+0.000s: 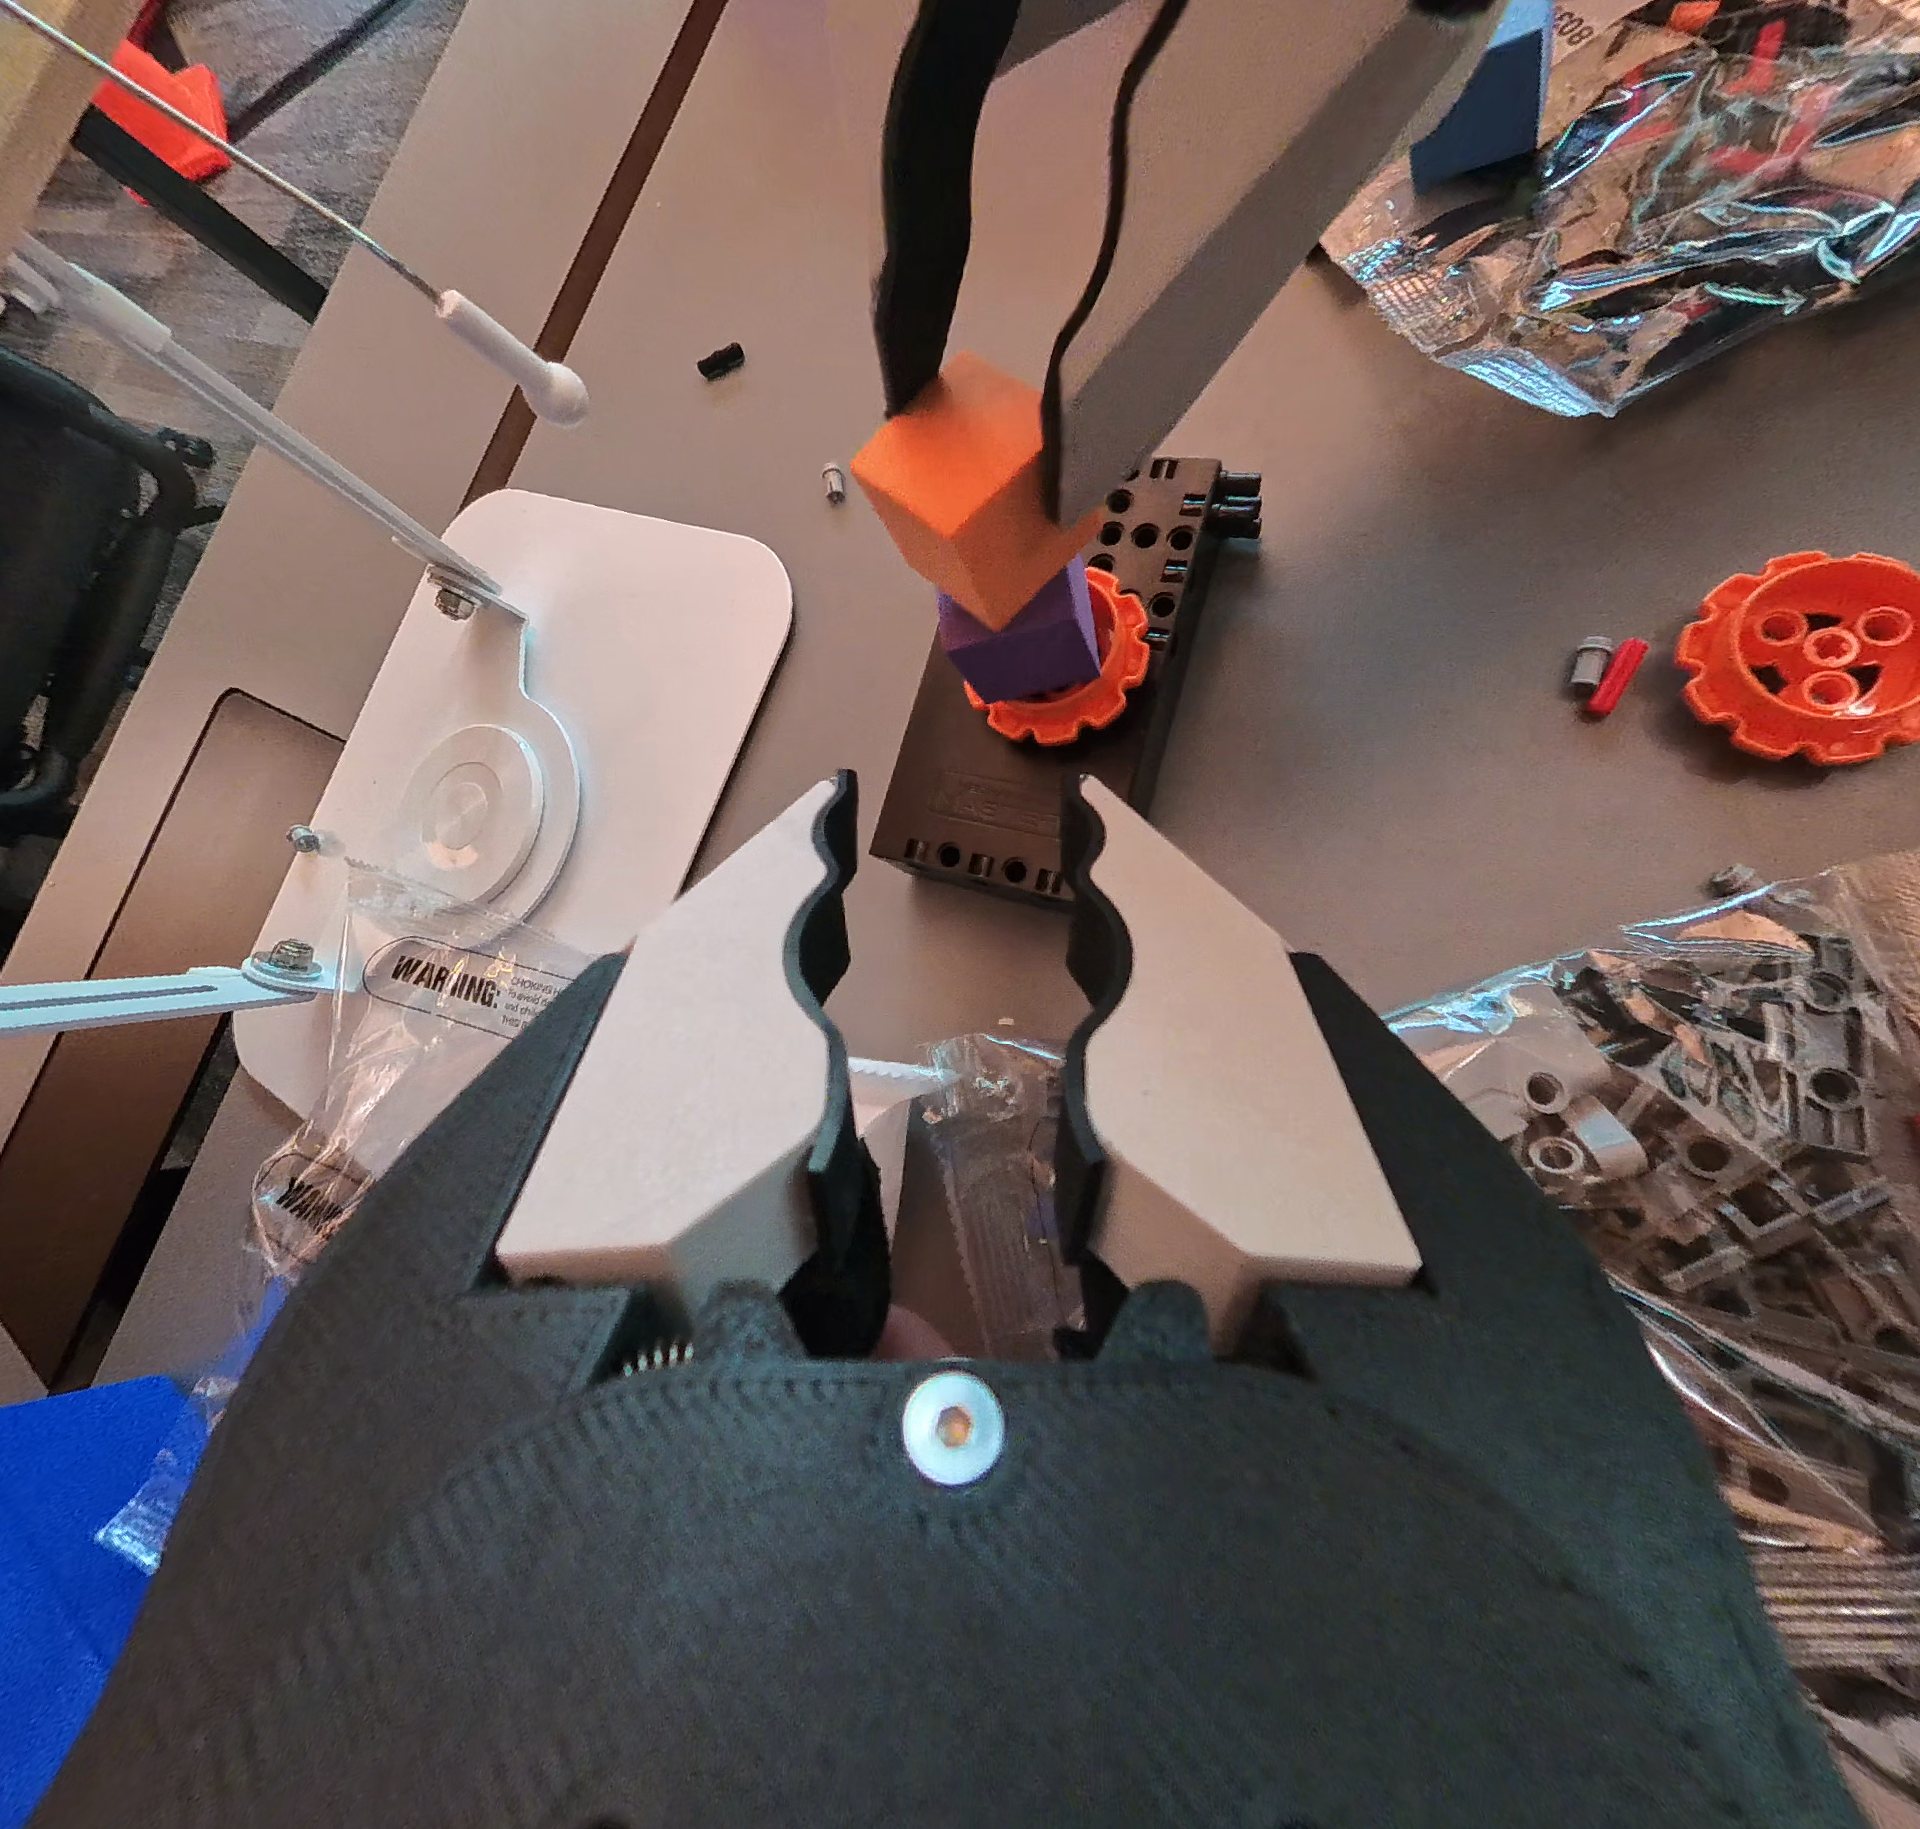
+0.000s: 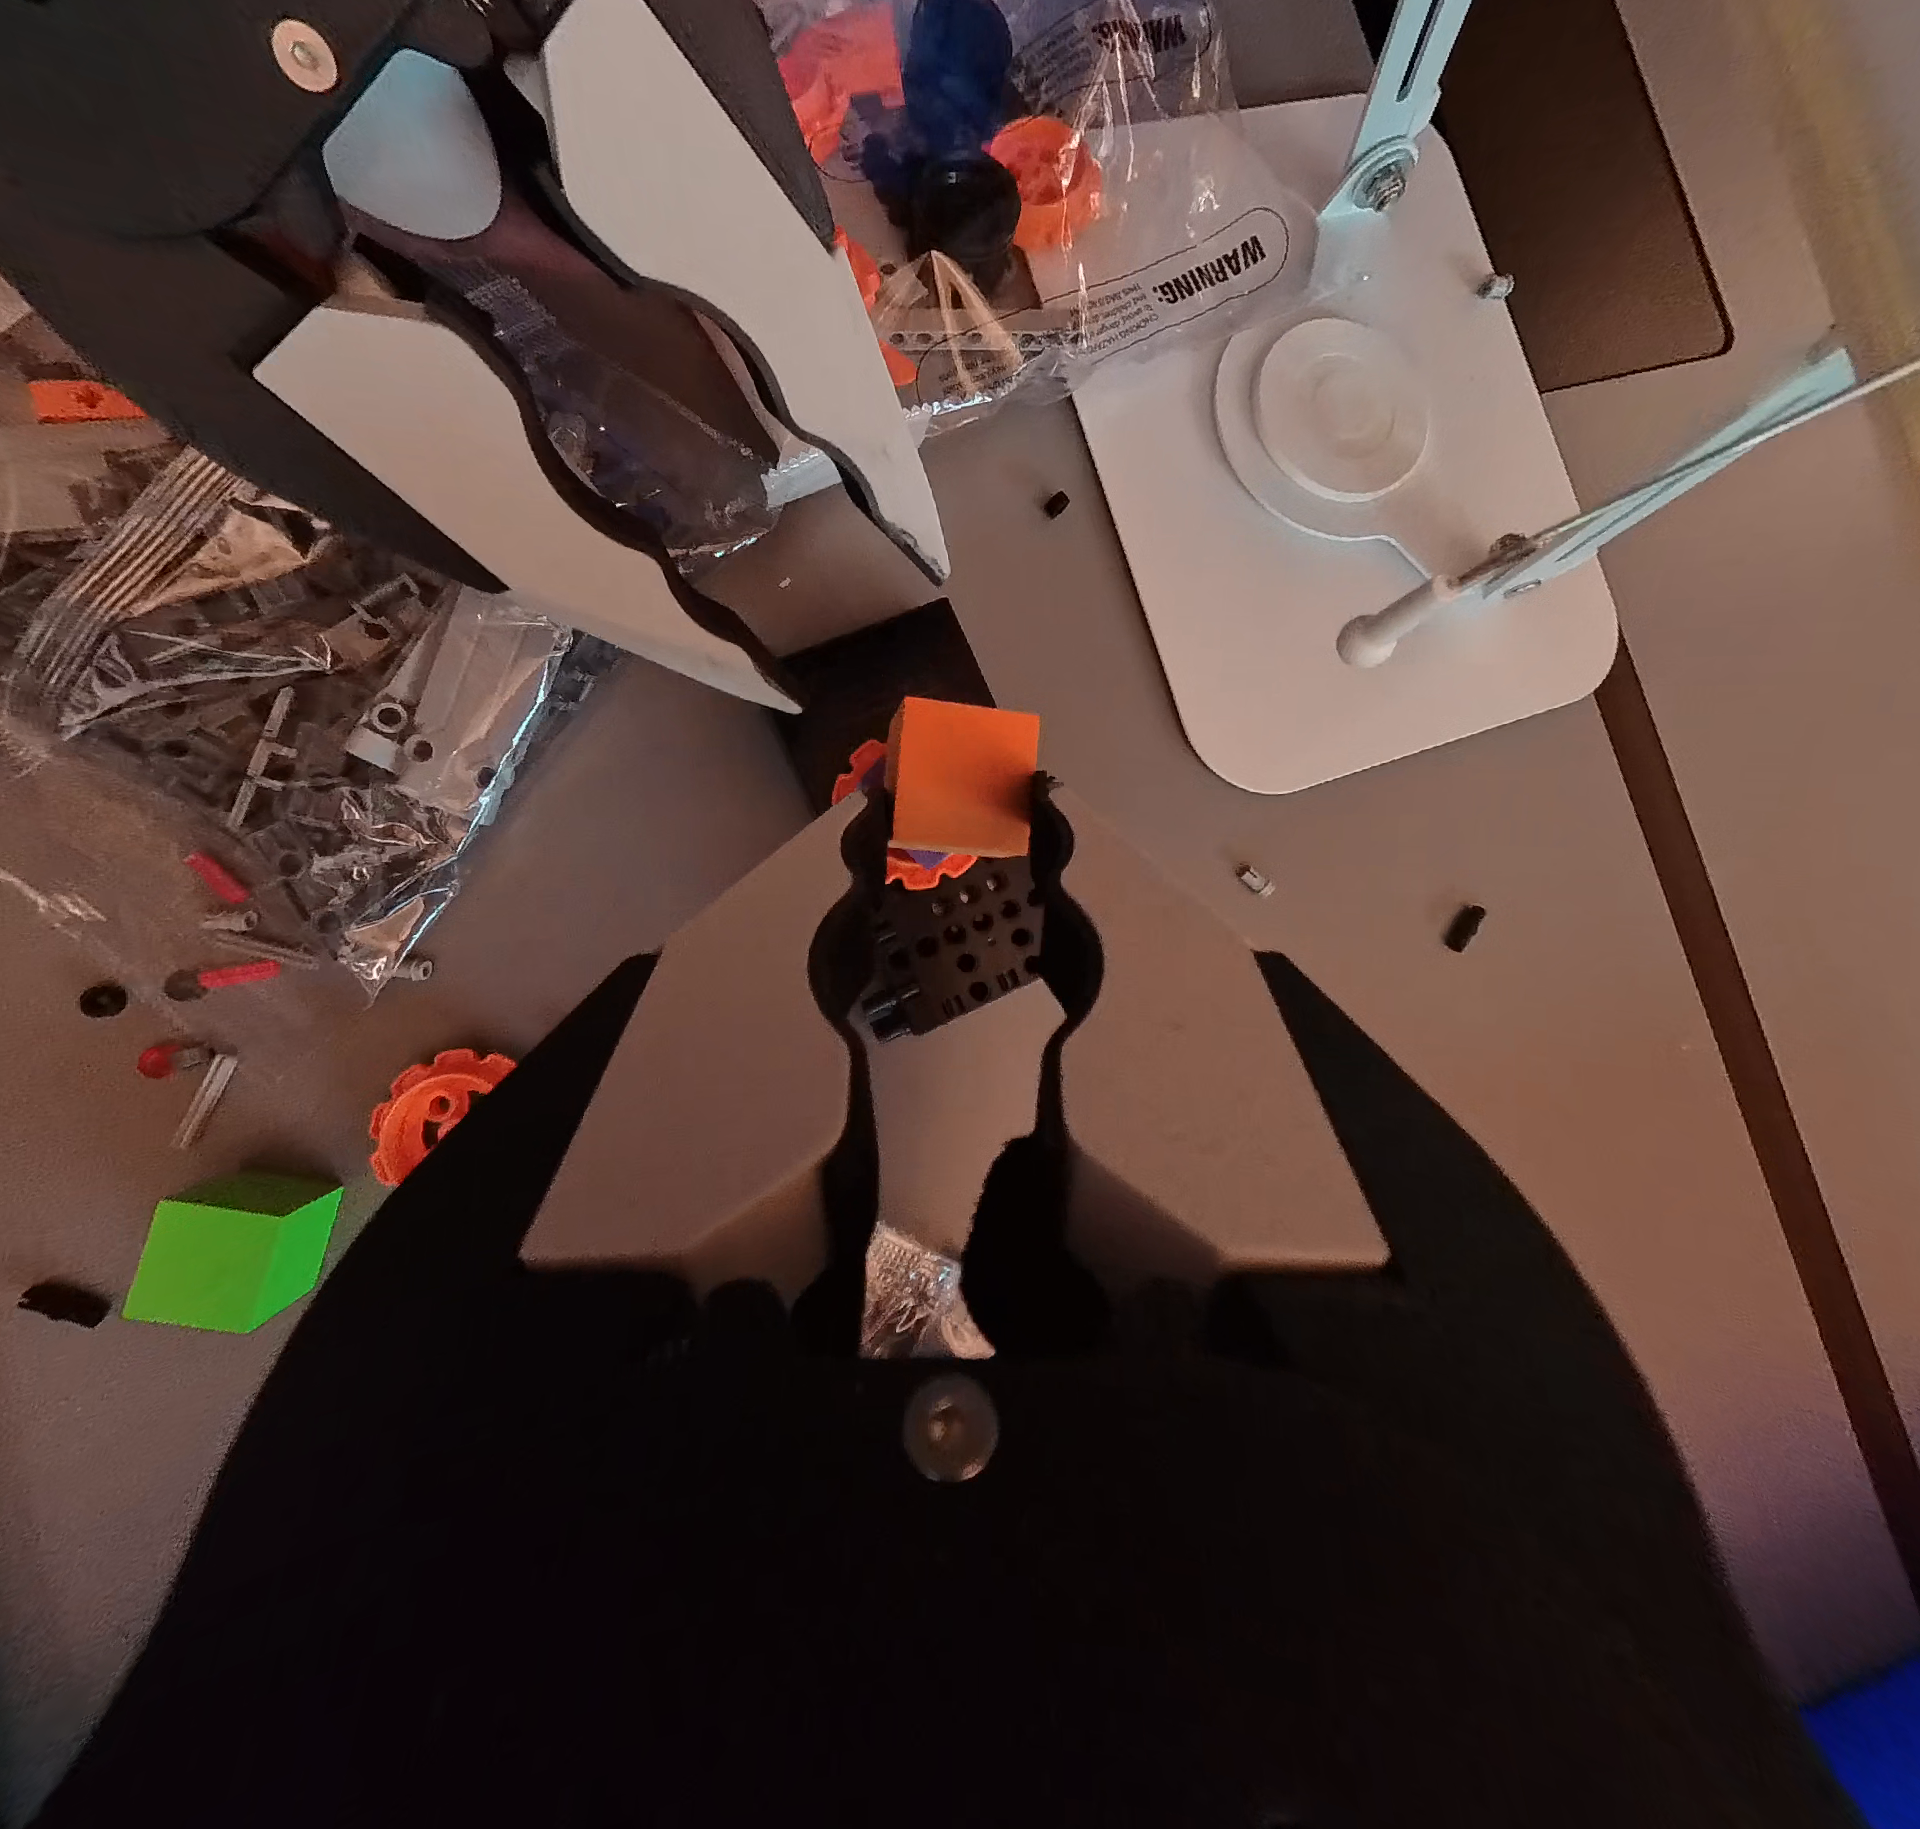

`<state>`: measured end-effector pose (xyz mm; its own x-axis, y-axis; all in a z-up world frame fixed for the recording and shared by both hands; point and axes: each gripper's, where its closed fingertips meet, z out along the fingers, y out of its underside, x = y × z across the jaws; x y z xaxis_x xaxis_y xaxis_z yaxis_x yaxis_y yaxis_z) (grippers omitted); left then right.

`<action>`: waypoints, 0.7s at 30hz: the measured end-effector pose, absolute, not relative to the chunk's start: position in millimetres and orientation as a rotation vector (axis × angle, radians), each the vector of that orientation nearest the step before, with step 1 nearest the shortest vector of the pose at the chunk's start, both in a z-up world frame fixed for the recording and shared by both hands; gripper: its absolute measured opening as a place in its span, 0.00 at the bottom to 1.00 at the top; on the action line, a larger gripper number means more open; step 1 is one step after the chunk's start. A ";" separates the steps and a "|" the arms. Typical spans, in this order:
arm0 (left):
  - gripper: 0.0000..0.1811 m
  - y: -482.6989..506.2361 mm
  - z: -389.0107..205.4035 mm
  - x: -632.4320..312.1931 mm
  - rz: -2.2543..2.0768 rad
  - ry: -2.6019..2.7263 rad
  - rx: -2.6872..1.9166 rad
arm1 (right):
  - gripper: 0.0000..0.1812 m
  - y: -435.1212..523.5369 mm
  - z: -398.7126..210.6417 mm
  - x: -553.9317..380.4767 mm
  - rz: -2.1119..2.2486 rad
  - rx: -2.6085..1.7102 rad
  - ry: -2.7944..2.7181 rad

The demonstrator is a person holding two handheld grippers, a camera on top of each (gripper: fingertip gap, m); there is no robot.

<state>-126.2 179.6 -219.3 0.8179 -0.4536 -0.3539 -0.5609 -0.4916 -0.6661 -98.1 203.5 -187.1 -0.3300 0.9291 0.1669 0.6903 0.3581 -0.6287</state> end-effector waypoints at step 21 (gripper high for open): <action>0.21 180.6 -220.0 -120.5 0.163 0.757 -2.168 | 0.21 261.5 -249.3 41.6 0.264 -1.729 -2.275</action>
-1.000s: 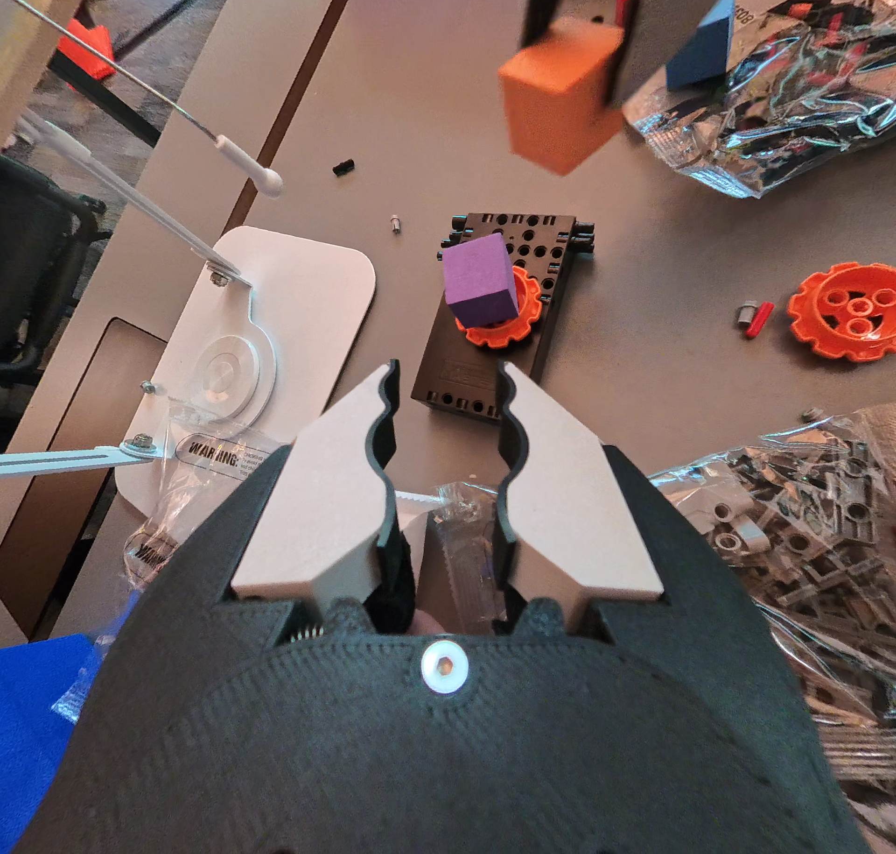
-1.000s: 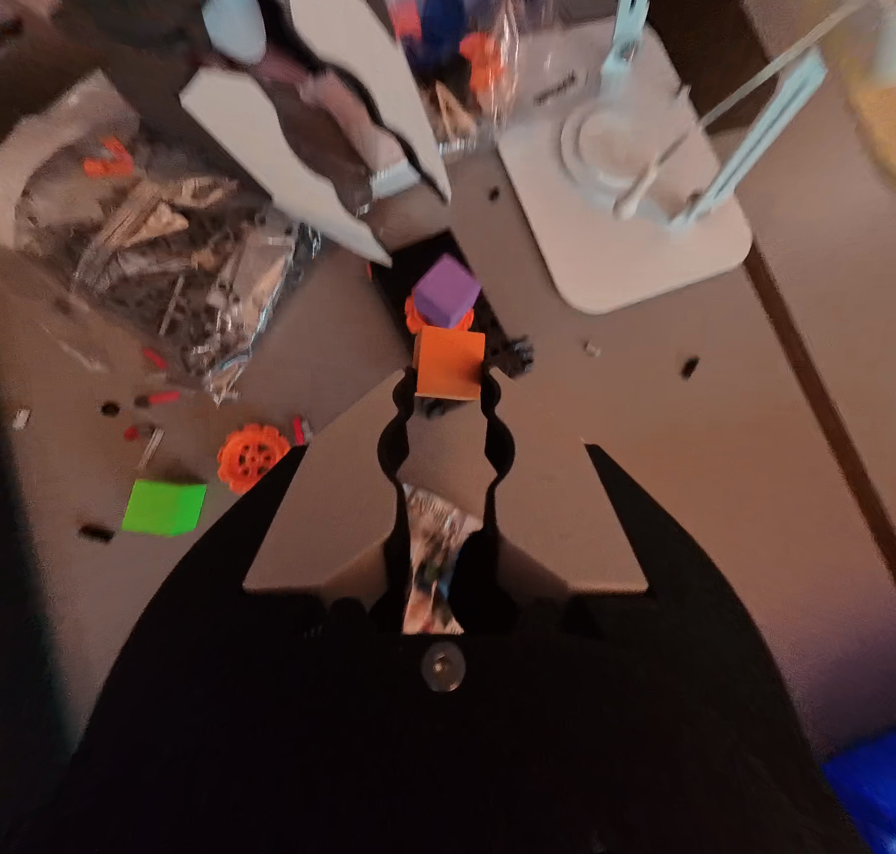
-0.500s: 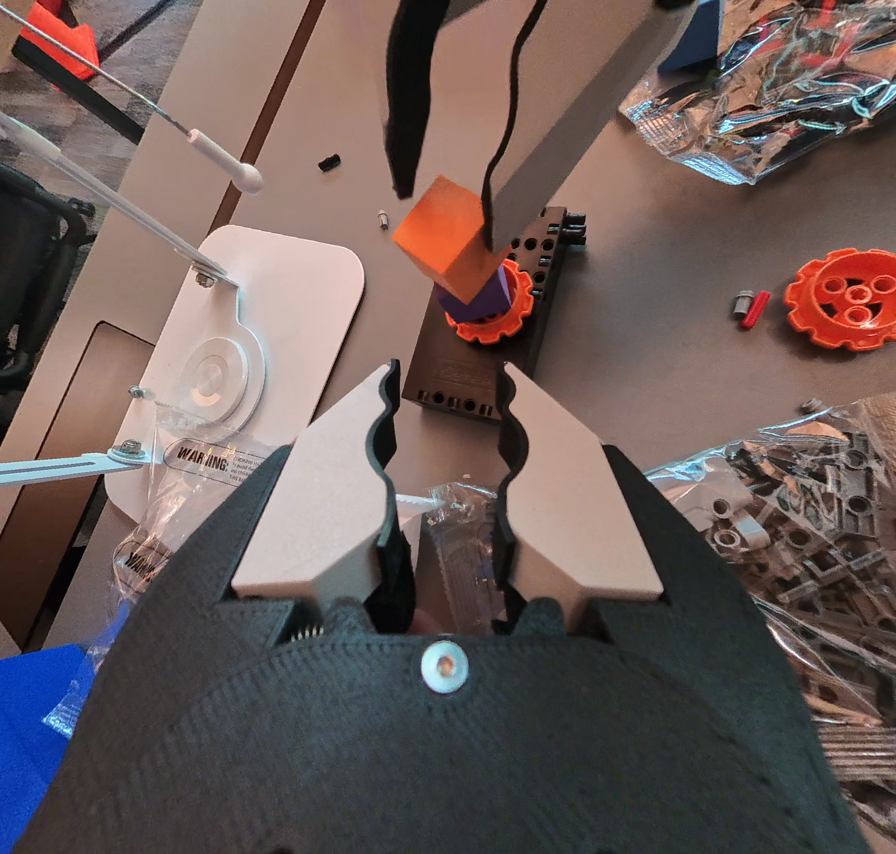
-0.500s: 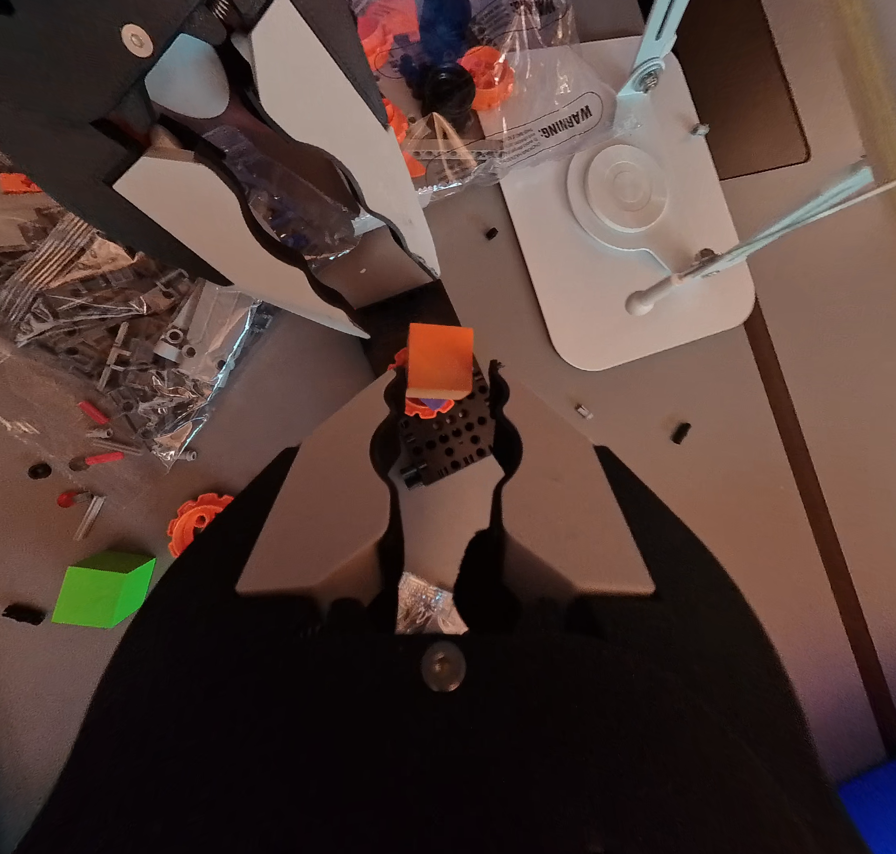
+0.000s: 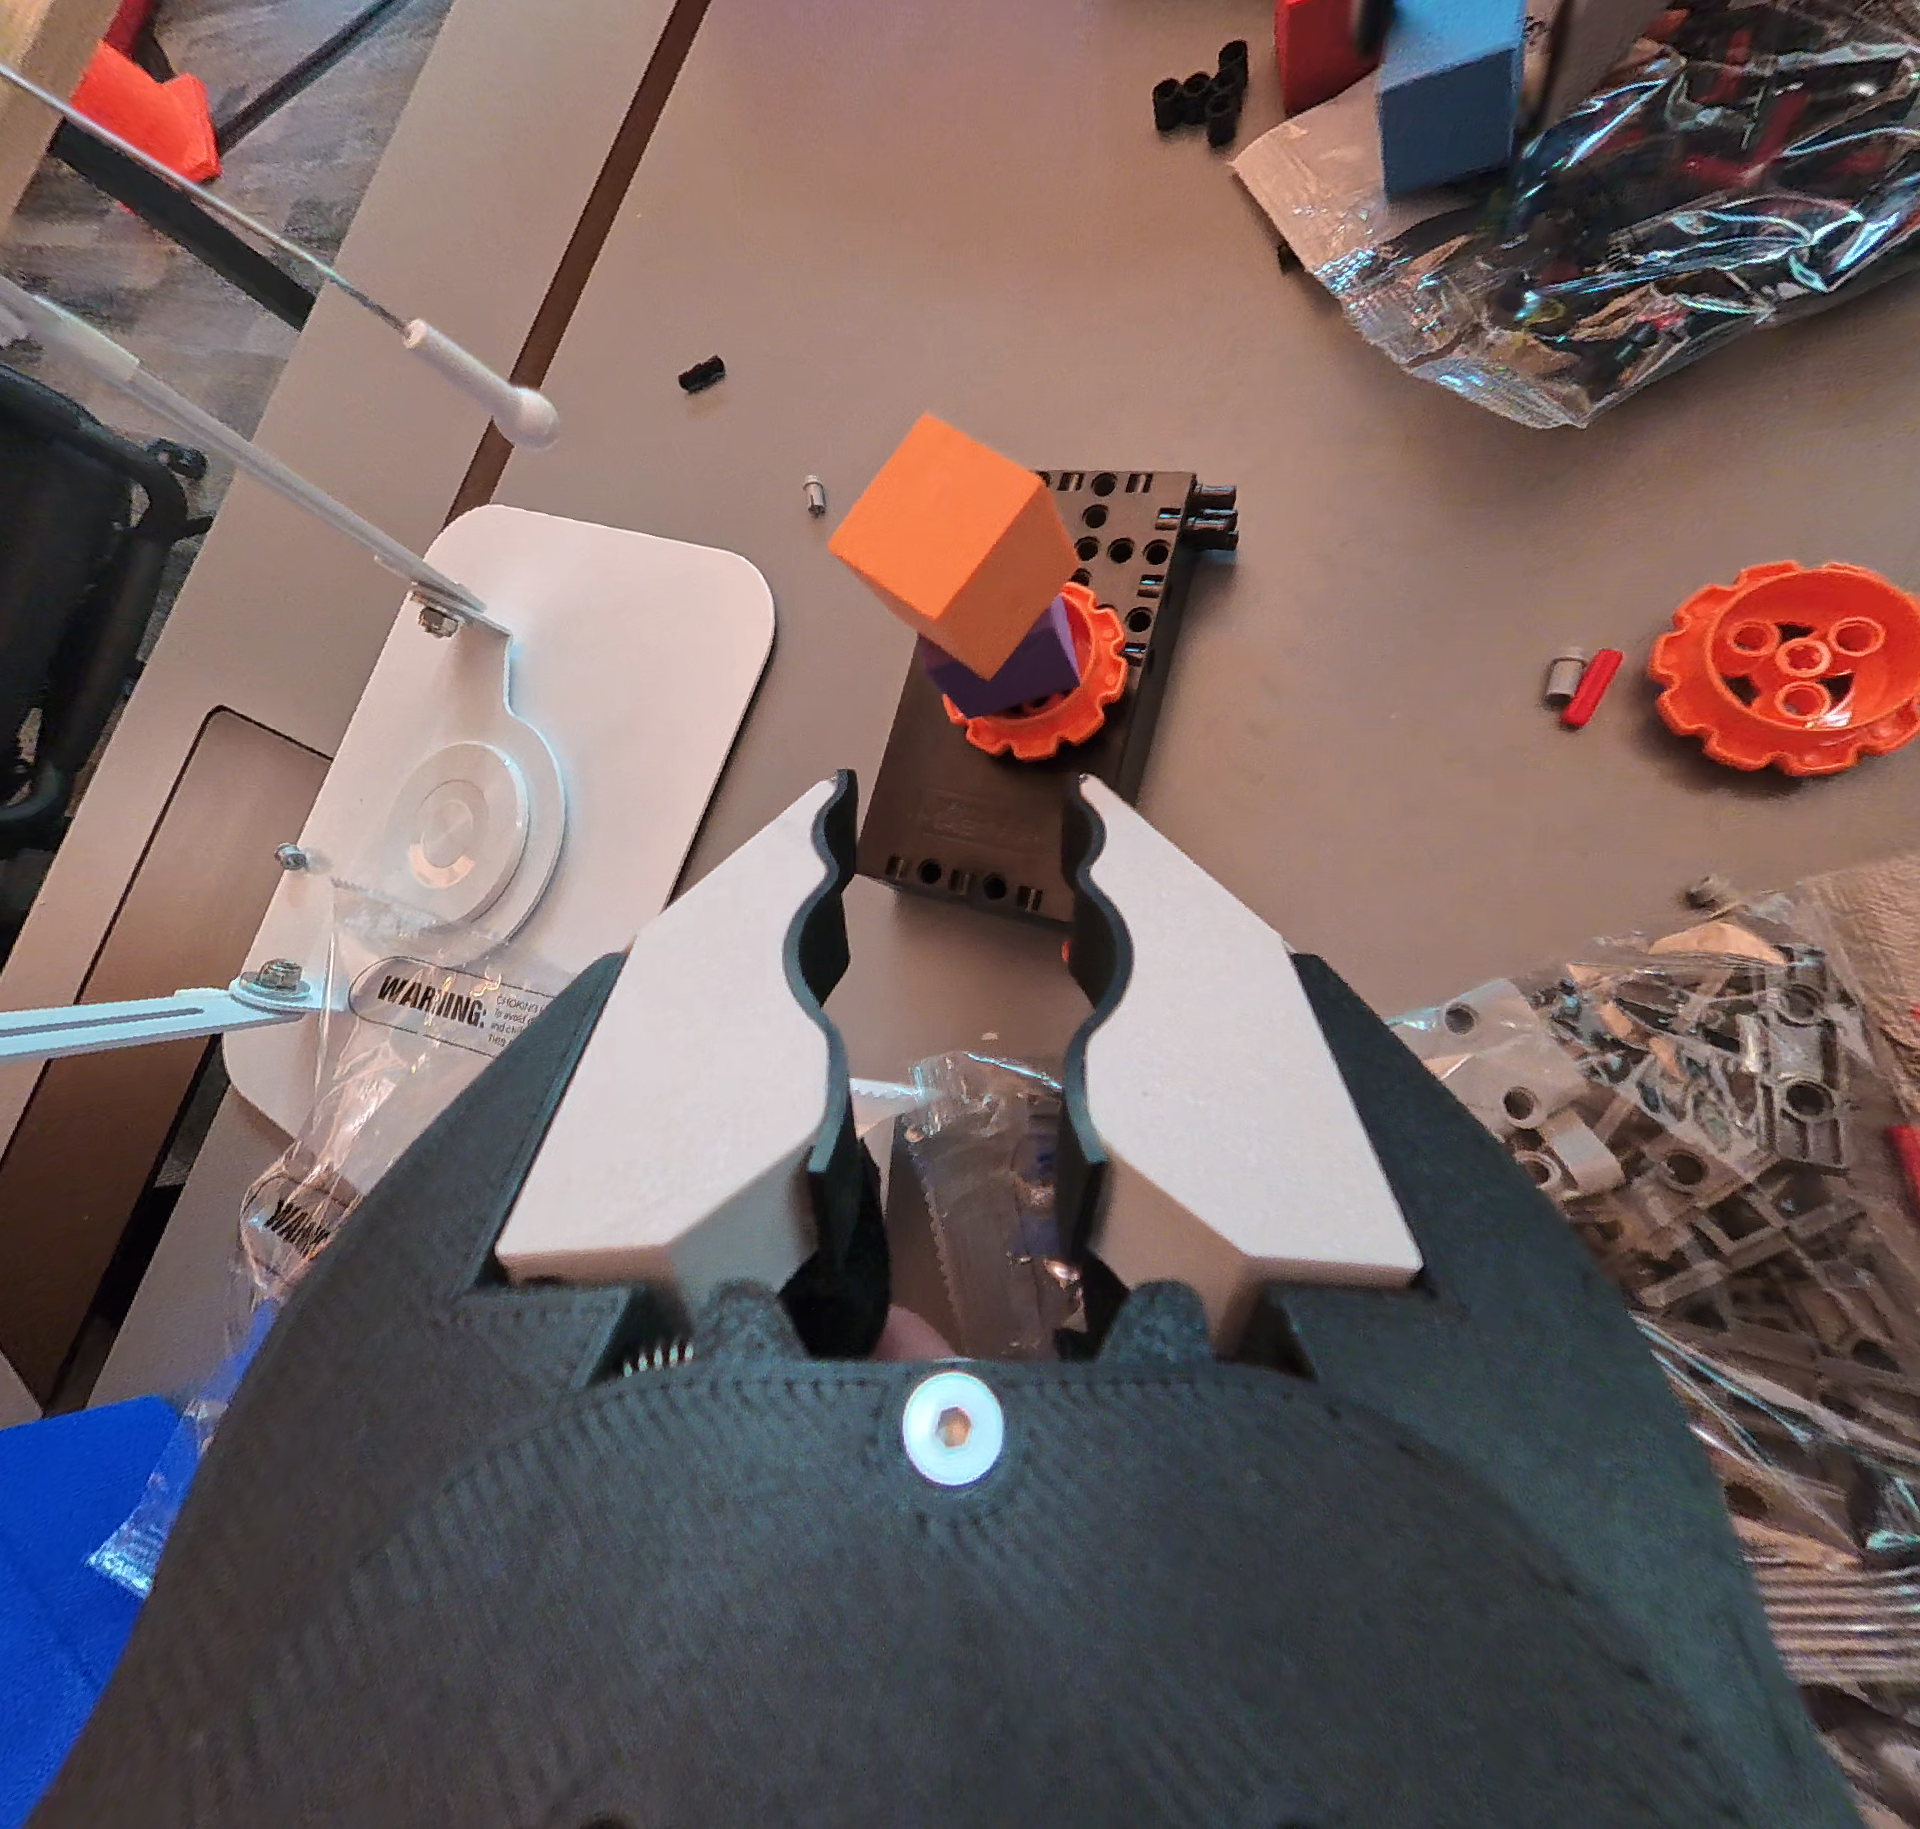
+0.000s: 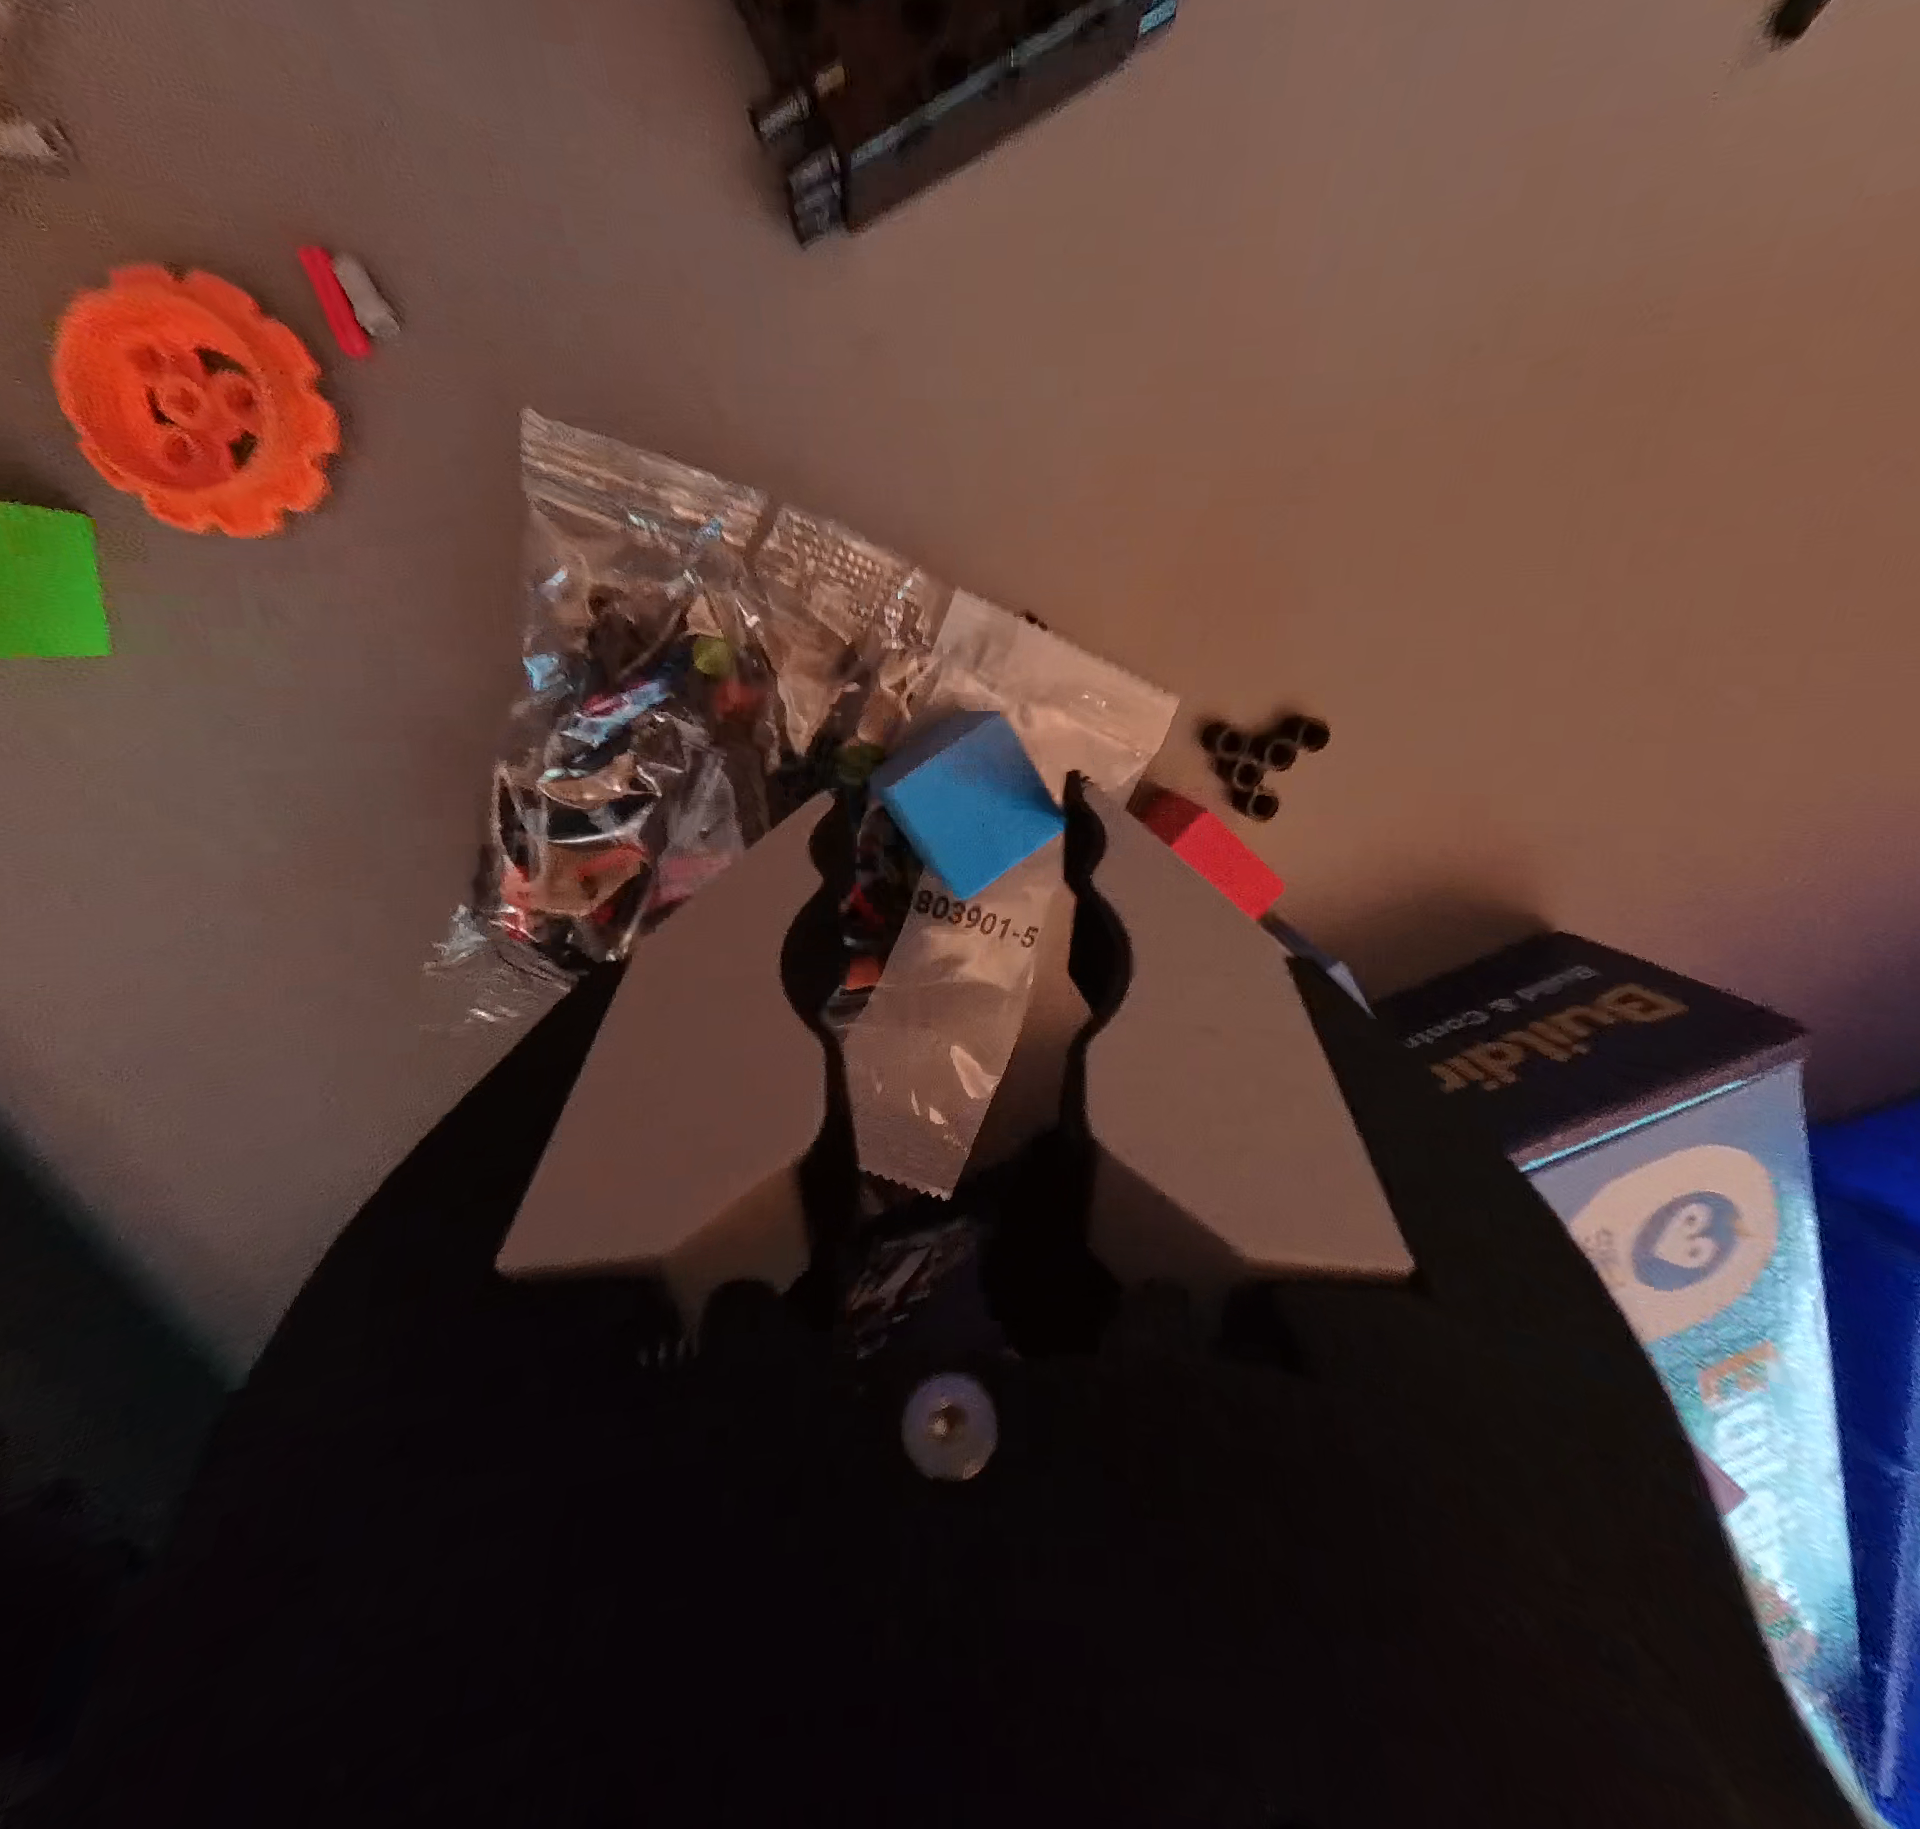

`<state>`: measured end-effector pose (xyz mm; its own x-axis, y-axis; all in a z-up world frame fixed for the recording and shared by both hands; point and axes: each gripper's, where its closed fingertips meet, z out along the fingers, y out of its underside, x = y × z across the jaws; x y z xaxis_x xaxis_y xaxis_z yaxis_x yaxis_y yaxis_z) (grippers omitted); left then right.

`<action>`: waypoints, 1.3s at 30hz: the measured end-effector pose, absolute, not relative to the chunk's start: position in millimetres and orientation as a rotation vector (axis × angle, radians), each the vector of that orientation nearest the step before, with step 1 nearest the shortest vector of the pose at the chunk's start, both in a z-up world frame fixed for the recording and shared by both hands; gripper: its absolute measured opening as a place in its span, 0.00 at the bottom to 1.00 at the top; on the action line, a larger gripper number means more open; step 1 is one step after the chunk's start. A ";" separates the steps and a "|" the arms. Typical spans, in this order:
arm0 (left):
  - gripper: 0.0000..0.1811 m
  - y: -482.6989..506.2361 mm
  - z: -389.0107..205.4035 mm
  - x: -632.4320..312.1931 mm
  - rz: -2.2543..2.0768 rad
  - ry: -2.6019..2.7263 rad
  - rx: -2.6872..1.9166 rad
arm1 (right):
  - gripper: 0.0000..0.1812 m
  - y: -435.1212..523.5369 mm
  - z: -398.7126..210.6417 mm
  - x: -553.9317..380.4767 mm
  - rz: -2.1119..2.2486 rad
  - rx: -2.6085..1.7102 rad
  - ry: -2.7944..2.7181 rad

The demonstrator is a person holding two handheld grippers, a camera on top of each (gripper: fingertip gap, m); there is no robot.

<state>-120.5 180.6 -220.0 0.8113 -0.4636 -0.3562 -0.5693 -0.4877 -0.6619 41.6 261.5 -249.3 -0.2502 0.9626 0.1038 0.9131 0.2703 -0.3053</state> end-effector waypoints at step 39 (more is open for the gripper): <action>0.21 179.2 -214.3 -128.9 0.167 0.725 -2.155 | 0.26 264.4 -159.6 -23.4 0.324 -1.526 -2.096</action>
<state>-128.9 179.2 -214.3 0.8242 -0.4409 -0.3555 -0.5518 -0.4838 -0.6793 -23.4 264.4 -159.6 -0.2280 0.9357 0.2693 0.8106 0.3356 -0.4799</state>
